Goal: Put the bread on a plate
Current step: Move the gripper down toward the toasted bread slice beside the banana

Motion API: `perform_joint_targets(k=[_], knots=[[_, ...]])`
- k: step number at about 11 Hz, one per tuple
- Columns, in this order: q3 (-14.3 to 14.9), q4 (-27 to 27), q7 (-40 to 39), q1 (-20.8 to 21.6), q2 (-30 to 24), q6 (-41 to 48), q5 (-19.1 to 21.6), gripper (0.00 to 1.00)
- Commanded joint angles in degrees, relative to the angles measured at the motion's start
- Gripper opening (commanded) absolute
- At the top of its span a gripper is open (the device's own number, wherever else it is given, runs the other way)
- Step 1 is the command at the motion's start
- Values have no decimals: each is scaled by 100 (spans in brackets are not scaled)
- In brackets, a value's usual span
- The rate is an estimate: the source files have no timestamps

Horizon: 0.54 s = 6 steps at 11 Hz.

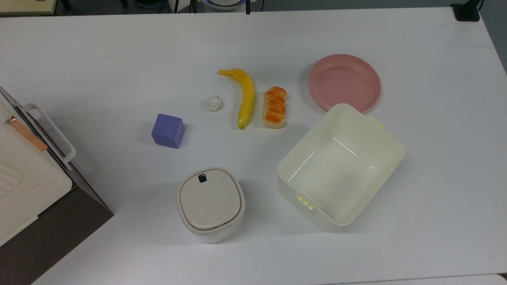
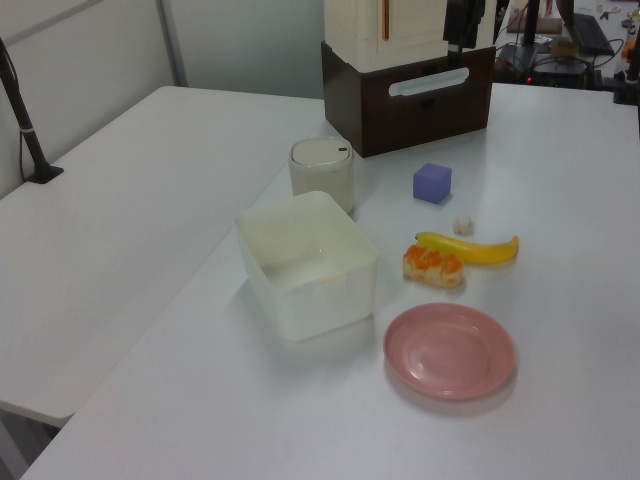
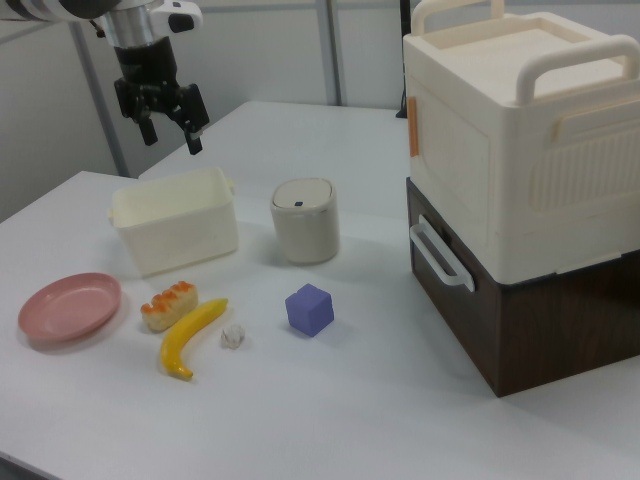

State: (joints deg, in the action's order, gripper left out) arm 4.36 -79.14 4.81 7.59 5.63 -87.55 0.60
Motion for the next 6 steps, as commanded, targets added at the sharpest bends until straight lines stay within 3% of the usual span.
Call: perform_joint_targets(k=[1,6], knots=[[56,-163,534,-11,-192,-176,28,100],[30,-234,495,15,-212,-79,28,100]])
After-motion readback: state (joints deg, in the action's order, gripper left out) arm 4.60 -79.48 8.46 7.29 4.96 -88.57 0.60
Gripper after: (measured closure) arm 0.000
